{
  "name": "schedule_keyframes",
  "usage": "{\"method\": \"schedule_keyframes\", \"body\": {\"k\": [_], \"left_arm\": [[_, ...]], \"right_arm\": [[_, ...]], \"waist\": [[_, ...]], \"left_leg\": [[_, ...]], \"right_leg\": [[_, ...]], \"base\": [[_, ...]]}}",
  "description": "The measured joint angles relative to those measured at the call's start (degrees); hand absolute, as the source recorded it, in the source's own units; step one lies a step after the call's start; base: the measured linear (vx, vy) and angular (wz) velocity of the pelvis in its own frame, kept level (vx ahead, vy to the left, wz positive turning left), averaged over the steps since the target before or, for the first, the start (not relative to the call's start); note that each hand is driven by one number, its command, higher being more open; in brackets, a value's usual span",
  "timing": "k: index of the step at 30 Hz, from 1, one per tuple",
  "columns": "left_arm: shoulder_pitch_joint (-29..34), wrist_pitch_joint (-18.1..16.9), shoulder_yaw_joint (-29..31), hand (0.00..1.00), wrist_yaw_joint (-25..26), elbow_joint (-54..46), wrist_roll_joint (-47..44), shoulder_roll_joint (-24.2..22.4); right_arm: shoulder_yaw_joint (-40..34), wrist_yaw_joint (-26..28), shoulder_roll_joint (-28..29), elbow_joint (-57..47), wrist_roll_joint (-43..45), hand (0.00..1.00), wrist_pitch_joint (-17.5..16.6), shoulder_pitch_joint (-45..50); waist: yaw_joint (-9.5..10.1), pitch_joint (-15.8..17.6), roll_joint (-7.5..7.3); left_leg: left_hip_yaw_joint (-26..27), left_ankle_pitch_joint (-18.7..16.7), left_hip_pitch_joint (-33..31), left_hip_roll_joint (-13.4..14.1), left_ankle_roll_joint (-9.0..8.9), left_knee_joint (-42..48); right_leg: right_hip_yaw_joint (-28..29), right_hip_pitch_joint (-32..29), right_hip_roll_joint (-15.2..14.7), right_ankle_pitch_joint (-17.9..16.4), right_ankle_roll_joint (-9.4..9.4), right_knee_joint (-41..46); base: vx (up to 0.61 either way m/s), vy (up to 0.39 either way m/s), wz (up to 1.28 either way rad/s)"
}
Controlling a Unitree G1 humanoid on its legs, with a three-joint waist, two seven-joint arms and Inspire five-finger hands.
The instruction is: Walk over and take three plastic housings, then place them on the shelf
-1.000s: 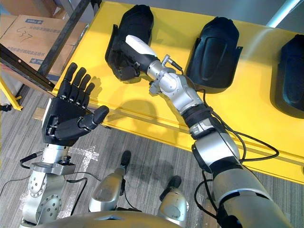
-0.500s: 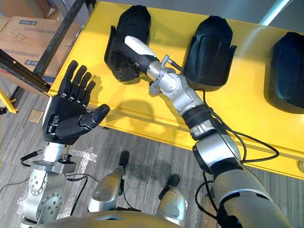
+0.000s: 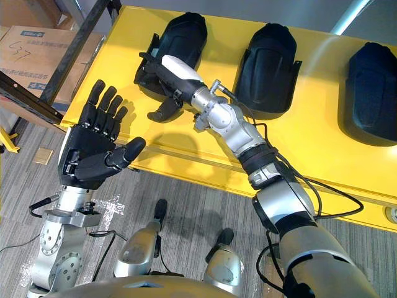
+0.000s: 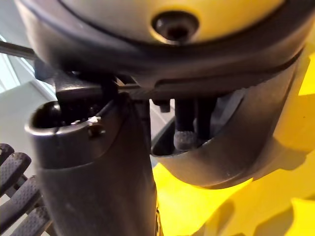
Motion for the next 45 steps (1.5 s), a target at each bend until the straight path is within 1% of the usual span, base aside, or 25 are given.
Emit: {"method": "schedule_keyframes", "body": {"k": [3,10,12,13,18,20,21,23,24,25,26,28,30,33,35,36,39,42,45], "left_arm": [[0.02,0.02,-1.38,1.00,-0.23,0.34,0.00,0.06],[0.16,0.77,-2.29,1.00,-1.44,2.72,-0.01,0.09],[0.19,0.80,-2.38,1.00,-1.44,2.90,-0.01,0.09],[0.20,0.79,-2.44,1.00,-1.46,2.90,-0.01,0.10],[0.16,0.62,-3.02,1.00,-1.65,3.51,0.14,0.14],[0.01,0.33,-3.03,1.00,-1.70,3.53,0.15,0.25],[0.06,0.33,-3.08,1.00,-1.70,3.60,0.19,0.37],[-0.07,0.35,-2.95,1.00,-1.61,4.31,0.35,0.67],[-0.16,0.44,-2.97,1.00,-1.59,4.66,0.35,0.67],[-0.22,0.94,-2.99,1.00,-1.50,5.06,0.35,0.67],[-0.22,1.01,-3.00,1.00,-1.45,5.19,0.35,0.67],[-0.35,1.04,-2.98,1.00,-0.53,5.19,0.94,0.67],[-0.35,1.06,-2.95,1.00,1.25,5.19,1.17,0.66],[-0.39,1.06,-1.67,1.00,4.65,5.19,5.34,0.60],[-0.52,1.06,0.17,1.00,7.61,5.20,9.88,0.58],[-0.55,1.06,1.20,1.00,8.22,5.19,10.07,0.57],[-0.58,1.06,4.81,1.00,9.35,5.04,9.58,0.47],[-1.03,1.06,5.38,1.00,9.31,4.80,9.46,0.24],[-1.00,1.06,5.41,1.00,8.46,4.69,9.42,-0.29]], "right_arm": [[-0.04,-0.92,0.12,-0.04,-0.40,1.00,-0.29,0.79],[-1.09,-1.74,0.37,-6.82,-0.74,1.00,-0.61,4.29],[-1.49,-1.74,0.30,-7.43,-0.81,1.00,-0.59,4.32],[-1.79,-1.74,0.13,-8.63,-1.79,1.00,-0.55,4.40],[-1.86,-1.64,-0.43,-14.99,-5.21,1.00,-0.28,4.96],[-3.12,-1.67,-0.81,-17.89,-4.79,1.00,1.92,6.33],[-3.50,-1.71,-0.68,-18.40,-4.31,1.00,2.45,6.86],[-4.11,-2.25,-0.65,-20.32,-2.76,1.00,5.28,7.29],[-4.37,-2.41,-0.64,-20.66,-1.99,1.00,6.16,7.43],[-5.41,-2.51,-0.57,-21.90,0.41,1.00,8.39,8.41],[-6.18,-2.57,-0.46,-22.31,1.39,1.00,9.18,8.99],[-8.61,-2.63,-0.35,-22.28,4.02,1.00,12.36,9.83],[-10.03,-2.68,-0.36,-22.19,4.09,1.00,13.15,11.05],[-10.35,-2.56,-0.23,-22.19,4.37,1.00,13.08,13.19],[-10.26,-0.38,0.18,-22.19,4.27,1.00,12.66,14.59],[-10.12,1.16,0.37,-22.19,4.27,1.00,12.35,15.13],[-5.84,6.18,0.32,-22.04,3.57,1.00,12.20,15.69],[-1.63,8.61,0.60,-20.35,1.56,1.00,10.78,15.62],[0.14,9.10,1.69,-16.81,-0.71,1.00,9.66,14.99]], "waist": [[-0.08,-0.72,-0.05],[-0.40,-5.20,0.01],[-0.49,-5.37,-0.02],[-0.55,-5.46,-0.01],[-0.49,-8.16,-0.13],[-0.83,-8.61,-0.18],[-0.99,-9.06,-0.24],[-1.85,-9.57,-0.26],[-1.98,-9.59,-0.26],[-1.99,-10.15,-0.39],[-1.99,-10.38,-0.47],[-2.24,-10.60,-0.55],[-2.19,-10.85,-0.55],[-2.32,-11.02,-0.55],[-2.36,-11.20,-0.56],[-2.34,-11.29,-0.59],[-2.19,-11.85,-0.65],[-1.67,-12.00,-0.86],[-0.74,-12.16,-1.13]], "left_leg": [[-0.10,-0.06,0.51,0.01,-0.08,-0.01],[0.07,-0.28,0.70,0.38,-0.37,-0.02],[0.16,-0.34,1.35,0.42,-0.43,-0.03],[0.40,-0.45,1.75,0.52,-0.49,-0.04],[1.71,-0.64,1.77,1.00,-0.47,-0.05],[1.98,-0.71,2.82,1.03,-0.48,-0.05],[2.02,-0.74,2.82,1.05,-0.48,-0.06],[2.48,-0.77,3.38,1.16,-0.48,-0.07],[2.66,-0.83,3.63,1.20,-0.47,-0.07],[2.99,-1.40,3.69,1.30,-0.87,-0.07],[3.06,-1.44,3.68,1.32,-0.86,-0.07],[3.37,-1.77,3.72,1.33,-0.39,-0.07],[3.63,-1.78,3.65,1.33,-0.37,-0.07],[3.64,-1.58,3.64,1.32,-0.60,-0.07],[3.63,-1.40,3.63,1.31,-0.39,-0.07],[3.60,-1.42,3.59,1.31,-0.41,-0.07],[3.31,-1.45,3.56,1.30,-0.50,-0.07],[2.31,-1.47,3.53,1.26,-0.56,-0.07],[1.62,-1.48,3.20,1.25,-0.64,-0.08]], "right_leg": [[-0.26,1.12,0.23,0.34,0.17,-1.12],[-0.35,2.35,1.20,1.52,0.18,-4.01],[-0.33,3.19,1.34,1.74,0.21,-4.51],[-0.22,3.71,1.54,2.09,0.18,-5.12],[0.83,4.00,2.51,3.79,-0.05,-7.88],[1.09,4.91,2.54,3.85,-0.01,-8.00],[1.11,4.91,2.56,3.85,-0.01,-8.03],[1.35,5.13,2.66,4.01,-0.02,-8.13],[1.51,5.37,2.74,4.15,-0.08,-8.39],[1.94,5.55,2.98,4.39,-0.30,-9.20],[1.98,5.71,3.10,4.61,-0.27,-9.65],[2.06,5.81,3.16,4.93,-0.25,-10.16],[2.11,5.85,3.26,5.20,-0.13,-10.83],[2.08,5.94,3.31,5.37,-0.32,-11.08],[2.02,6.12,3.37,5.47,-0.24,-11.39],[2.02,6.16,3.39,5.51,-0.18,-11.47],[1.95,6.32,3.44,5.54,-0.13,-11.57],[0.92,6.99,3.50,5.37,-0.27,-11.64],[0.20,7.16,3.56,5.11,-0.52,-11.63]], "base": [[-0.01,-0.040,0.02],[0.00,-0.038,-0.02],[-0.01,-0.018,-0.02],[-0.05,-0.044,-0.09],[-0.03,-0.033,-0.14],[-0.01,-0.027,-0.07],[-0.03,-0.033,-0.04],[-0.03,-0.029,-0.10],[-0.04,-0.024,-0.15],[-0.04,-0.019,-0.10],[-0.03,-0.024,-0.10],[-0.03,-0.024,-0.06],[-0.01,-0.016,-0.05],[0.00,-0.006,-0.01],[0.03,-0.021,0.02],[0.04,-0.019,0.02],[0.04,-0.021,0.04],[0.01,-0.024,0.14],[-0.03,-0.022,0.15]]}}
